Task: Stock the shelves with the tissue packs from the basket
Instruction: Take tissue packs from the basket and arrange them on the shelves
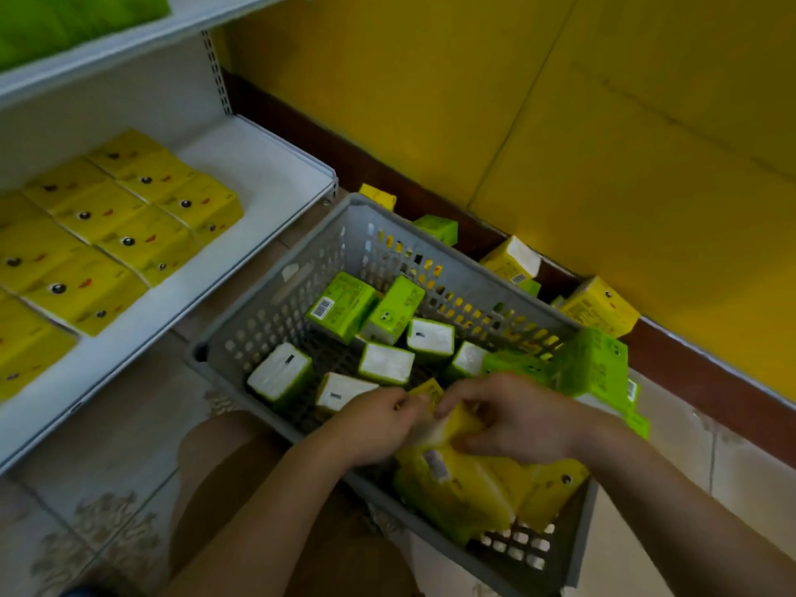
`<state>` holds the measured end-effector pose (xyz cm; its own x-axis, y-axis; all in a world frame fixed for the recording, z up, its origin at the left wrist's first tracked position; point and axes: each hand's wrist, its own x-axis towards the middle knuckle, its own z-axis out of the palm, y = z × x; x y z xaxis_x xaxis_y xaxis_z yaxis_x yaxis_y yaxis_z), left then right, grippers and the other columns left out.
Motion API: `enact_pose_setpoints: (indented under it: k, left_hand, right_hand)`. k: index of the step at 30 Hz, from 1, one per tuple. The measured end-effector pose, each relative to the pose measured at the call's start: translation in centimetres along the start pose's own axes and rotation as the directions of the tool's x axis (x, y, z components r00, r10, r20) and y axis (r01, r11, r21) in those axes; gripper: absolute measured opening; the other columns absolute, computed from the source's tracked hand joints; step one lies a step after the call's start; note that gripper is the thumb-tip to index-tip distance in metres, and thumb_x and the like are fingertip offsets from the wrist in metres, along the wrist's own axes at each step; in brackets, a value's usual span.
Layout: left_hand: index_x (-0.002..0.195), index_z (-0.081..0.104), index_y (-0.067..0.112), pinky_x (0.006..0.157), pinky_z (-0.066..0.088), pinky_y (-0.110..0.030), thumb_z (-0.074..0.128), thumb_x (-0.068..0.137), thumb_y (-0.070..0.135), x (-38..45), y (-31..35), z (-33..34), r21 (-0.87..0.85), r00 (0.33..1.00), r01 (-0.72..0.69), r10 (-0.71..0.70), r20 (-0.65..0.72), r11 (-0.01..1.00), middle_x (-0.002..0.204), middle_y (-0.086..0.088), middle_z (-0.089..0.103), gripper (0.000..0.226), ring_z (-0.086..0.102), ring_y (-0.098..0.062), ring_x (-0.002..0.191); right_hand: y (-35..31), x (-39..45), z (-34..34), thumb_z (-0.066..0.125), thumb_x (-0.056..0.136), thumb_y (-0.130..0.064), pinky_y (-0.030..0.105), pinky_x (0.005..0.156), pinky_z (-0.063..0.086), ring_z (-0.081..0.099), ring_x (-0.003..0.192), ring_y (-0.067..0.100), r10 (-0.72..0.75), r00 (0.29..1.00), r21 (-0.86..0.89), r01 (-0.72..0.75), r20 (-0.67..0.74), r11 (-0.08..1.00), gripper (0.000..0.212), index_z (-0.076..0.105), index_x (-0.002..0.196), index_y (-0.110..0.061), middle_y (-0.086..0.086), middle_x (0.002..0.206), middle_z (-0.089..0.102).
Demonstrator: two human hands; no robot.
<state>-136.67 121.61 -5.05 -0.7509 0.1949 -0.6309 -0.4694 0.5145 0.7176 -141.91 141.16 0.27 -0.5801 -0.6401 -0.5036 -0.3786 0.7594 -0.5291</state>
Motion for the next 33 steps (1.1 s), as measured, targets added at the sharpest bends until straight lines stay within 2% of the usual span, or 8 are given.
enact_pose_setpoints:
  k: [5,10,15,18,24,28,30,33]
  left_hand:
    - [0.117,0.062,0.026,0.079,0.061,-0.047,0.044,0.092,0.065,-1.5,0.7,-3.1,-0.535,0.993,0.098,-0.117,-0.002,0.839,0.107,-0.008,0.071,0.049,0.073,-0.028,0.090]
    - [0.123,0.063,0.035,0.076,0.060,-0.039,0.049,0.061,0.090,-2.7,0.9,-5.4,-0.607,0.999,0.011,-0.041,-0.035,0.795,0.111,-0.001,0.072,0.084,0.071,-0.020,0.099]
    - [0.116,0.066,0.027,0.085,0.058,-0.051,0.059,0.070,0.076,-4.3,1.9,-7.8,-0.789,0.995,-0.029,-0.059,-0.083,0.613,0.115,-0.011,0.070,0.067,0.069,-0.034,0.103]
    - [0.114,0.066,0.023,0.080,0.059,-0.044,0.064,0.066,0.076,-4.7,1.7,-9.2,-0.783,0.983,-0.102,-0.058,-0.173,0.614,0.098,-0.009,0.075,0.072,0.073,-0.028,0.091]
    - [0.127,0.058,0.019,0.074,0.058,-0.041,0.079,0.069,0.051,-5.5,0.5,-10.8,-0.792,0.924,-0.334,0.011,-0.382,0.511,0.113,-0.008,0.072,0.069,0.071,-0.027,0.097]
    - [0.125,0.060,0.024,0.091,0.054,-0.056,0.073,0.075,0.047,-6.3,-0.5,-12.1,-0.798,0.897,-0.394,0.002,-0.442,0.457,0.117,-0.008,0.071,0.056,0.068,-0.031,0.107]
    - [0.125,0.060,0.024,0.096,0.050,-0.060,0.073,0.079,0.044,-6.7,-0.6,-12.4,-0.801,0.888,-0.420,0.012,-0.459,0.427,0.119,-0.008,0.070,0.051,0.067,-0.031,0.109]
    - [0.121,0.061,0.018,0.097,0.051,-0.056,0.076,0.075,0.039,-8.2,-1.2,-13.1,-0.772,0.886,-0.407,0.005,-0.463,0.488,0.118,-0.011,0.070,0.052,0.067,-0.030,0.109]
  right_hand:
    - [-1.1,0.9,-2.7,0.073,0.080,-0.008,0.021,0.066,0.045,0.055,0.073,0.000,-0.052,0.964,0.409,0.158,-0.259,0.899,0.037,0.064,0.111,-0.027,-0.013,0.089,0.065]
    - [-3.2,2.4,-2.7,0.063,0.083,-0.020,0.026,0.086,0.051,0.063,0.100,0.011,-0.005,0.891,0.557,0.289,-0.454,0.779,0.048,0.054,0.129,-0.028,0.005,0.113,0.066]
    - [-6.8,2.5,-1.6,0.065,0.086,-0.021,0.022,0.103,0.041,0.051,0.127,0.002,-0.341,0.679,-0.022,0.432,-0.650,0.902,0.052,0.051,0.134,-0.033,-0.018,0.135,0.056]
    - [-7.8,3.5,-0.9,0.066,0.085,-0.004,0.038,0.107,0.039,0.048,0.132,0.012,-0.603,0.519,-0.395,0.462,-0.605,0.794,0.047,0.059,0.129,-0.018,-0.011,0.139,0.055]
    - [-9.1,4.5,-0.7,0.057,0.087,-0.002,0.049,0.104,0.042,0.051,0.130,0.026,-0.656,0.372,-0.372,0.597,-0.657,0.711,0.029,0.070,0.112,-0.006,0.002,0.131,0.062]
    - [-10.6,5.4,-3.4,0.062,0.088,-0.046,0.033,0.100,0.048,0.048,0.130,0.007,-0.114,0.632,0.218,0.423,-0.767,0.879,0.050,0.052,0.133,-0.025,-0.011,0.138,0.051]
    - [-12.0,6.4,-3.8,0.066,0.085,-0.052,0.028,0.088,0.055,0.058,0.116,0.002,0.086,0.842,0.641,0.335,-0.532,0.690,0.056,0.048,0.135,-0.033,-0.014,0.134,0.055]
    - [-13.8,8.2,-4.1,0.069,0.087,-0.031,0.023,0.069,0.055,0.069,0.094,0.010,0.128,0.831,0.721,0.381,-0.542,0.579,0.029,0.059,0.115,-0.029,-0.009,0.110,0.068]
